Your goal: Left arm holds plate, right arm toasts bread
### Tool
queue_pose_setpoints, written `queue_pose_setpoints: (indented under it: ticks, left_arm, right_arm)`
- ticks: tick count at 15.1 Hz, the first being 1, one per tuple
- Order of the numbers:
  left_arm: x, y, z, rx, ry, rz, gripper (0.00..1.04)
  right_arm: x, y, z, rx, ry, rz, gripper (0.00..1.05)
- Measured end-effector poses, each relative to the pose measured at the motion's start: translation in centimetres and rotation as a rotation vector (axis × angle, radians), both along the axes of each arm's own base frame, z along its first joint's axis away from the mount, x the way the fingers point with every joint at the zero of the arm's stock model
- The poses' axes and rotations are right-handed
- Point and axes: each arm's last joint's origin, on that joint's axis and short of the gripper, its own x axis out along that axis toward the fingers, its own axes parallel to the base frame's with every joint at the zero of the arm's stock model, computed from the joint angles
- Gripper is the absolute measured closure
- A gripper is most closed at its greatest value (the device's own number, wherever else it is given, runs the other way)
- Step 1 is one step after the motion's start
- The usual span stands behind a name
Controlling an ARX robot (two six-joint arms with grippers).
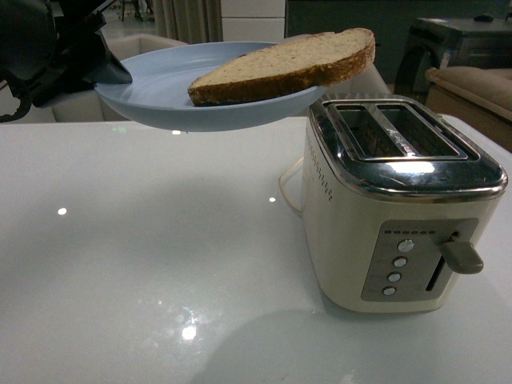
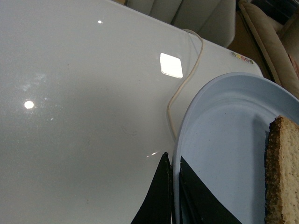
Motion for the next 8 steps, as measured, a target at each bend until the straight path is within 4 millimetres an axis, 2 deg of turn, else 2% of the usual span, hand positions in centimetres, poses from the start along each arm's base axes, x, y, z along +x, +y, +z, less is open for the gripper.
queue_pose_setpoints:
  ticks: [5, 8]
  left_arm:
    - [0.0, 0.0, 0.0, 0.0, 0.0, 0.0, 1.02]
    - [0.0, 0.0, 0.0, 0.0, 0.0, 0.0, 1.02]
  right_arm:
    - [4.6, 2.9, -4.1, 0.434, 0.35, 0.165, 0.06]
    - [6.2, 5.1, -4.9, 0.641, 0.463, 0.241, 0.06]
